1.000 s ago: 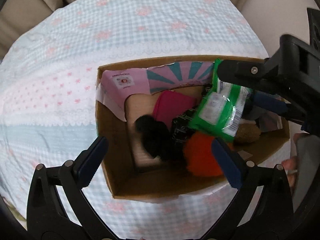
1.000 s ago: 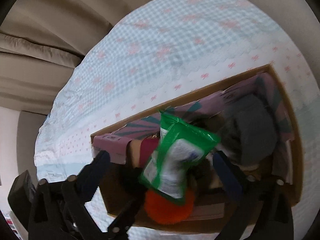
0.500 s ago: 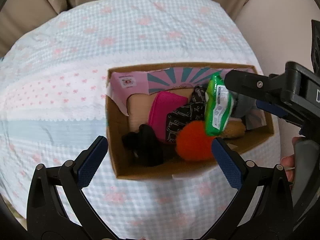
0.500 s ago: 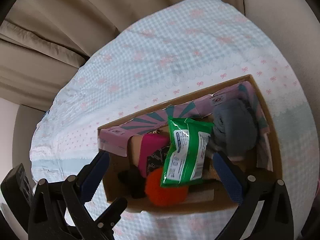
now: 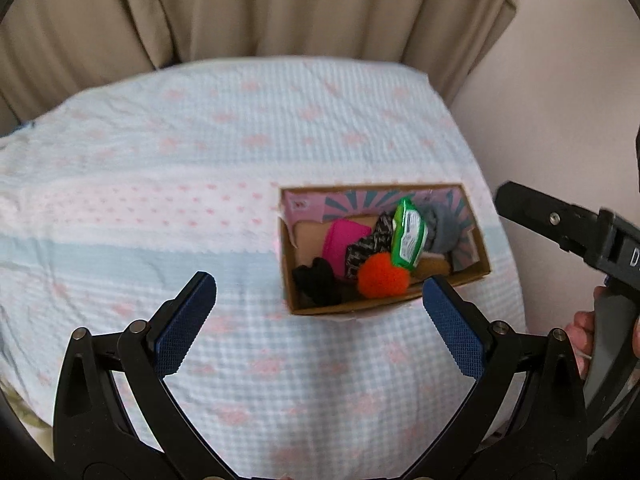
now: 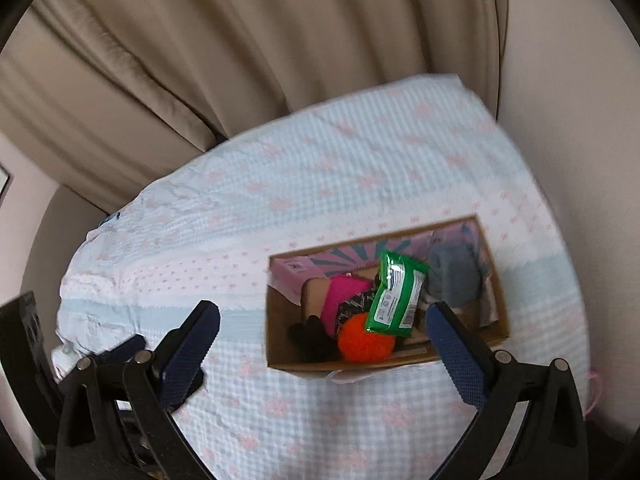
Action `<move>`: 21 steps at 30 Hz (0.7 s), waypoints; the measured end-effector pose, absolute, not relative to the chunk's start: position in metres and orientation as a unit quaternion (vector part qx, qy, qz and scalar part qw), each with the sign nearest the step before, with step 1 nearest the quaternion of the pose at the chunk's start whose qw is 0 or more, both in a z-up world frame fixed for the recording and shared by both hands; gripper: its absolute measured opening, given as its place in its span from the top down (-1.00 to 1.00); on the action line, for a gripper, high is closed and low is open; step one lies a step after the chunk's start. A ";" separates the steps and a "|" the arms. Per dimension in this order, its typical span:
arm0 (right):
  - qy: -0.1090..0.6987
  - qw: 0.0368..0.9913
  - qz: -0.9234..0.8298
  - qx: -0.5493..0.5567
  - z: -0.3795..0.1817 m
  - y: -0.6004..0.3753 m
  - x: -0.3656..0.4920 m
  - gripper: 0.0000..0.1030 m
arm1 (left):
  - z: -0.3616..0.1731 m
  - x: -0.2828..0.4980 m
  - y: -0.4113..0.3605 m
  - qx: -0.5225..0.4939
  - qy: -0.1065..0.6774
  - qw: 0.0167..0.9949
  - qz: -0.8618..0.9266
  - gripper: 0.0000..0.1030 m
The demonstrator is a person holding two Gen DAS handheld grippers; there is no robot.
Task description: Organize soft objects
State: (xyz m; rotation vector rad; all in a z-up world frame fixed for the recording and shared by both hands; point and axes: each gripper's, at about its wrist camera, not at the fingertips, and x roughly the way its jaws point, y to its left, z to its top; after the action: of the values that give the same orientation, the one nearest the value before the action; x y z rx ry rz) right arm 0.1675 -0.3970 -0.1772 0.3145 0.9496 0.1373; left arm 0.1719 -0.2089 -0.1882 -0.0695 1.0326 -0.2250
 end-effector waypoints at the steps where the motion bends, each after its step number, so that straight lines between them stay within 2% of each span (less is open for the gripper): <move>1: 0.445 0.882 0.064 0.142 -0.165 -0.393 0.159 -0.99 | -0.176 0.164 -0.202 -0.035 0.483 0.868 -0.106 -0.99; 11: 0.308 0.948 0.049 0.056 -0.052 -0.344 0.062 -0.99 | -0.049 0.076 -0.133 -0.036 0.339 0.937 -0.080 -0.99; 21: 0.234 0.971 0.031 0.027 -0.010 -0.314 0.007 -0.99 | -0.001 0.033 -0.097 -0.040 0.260 0.962 -0.074 -0.99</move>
State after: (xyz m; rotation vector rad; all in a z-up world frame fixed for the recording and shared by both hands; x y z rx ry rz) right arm 0.0074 -0.3141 -0.0098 0.0552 0.4729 0.0622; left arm 0.0327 -0.0971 -0.0007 -0.0803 0.5275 -0.1491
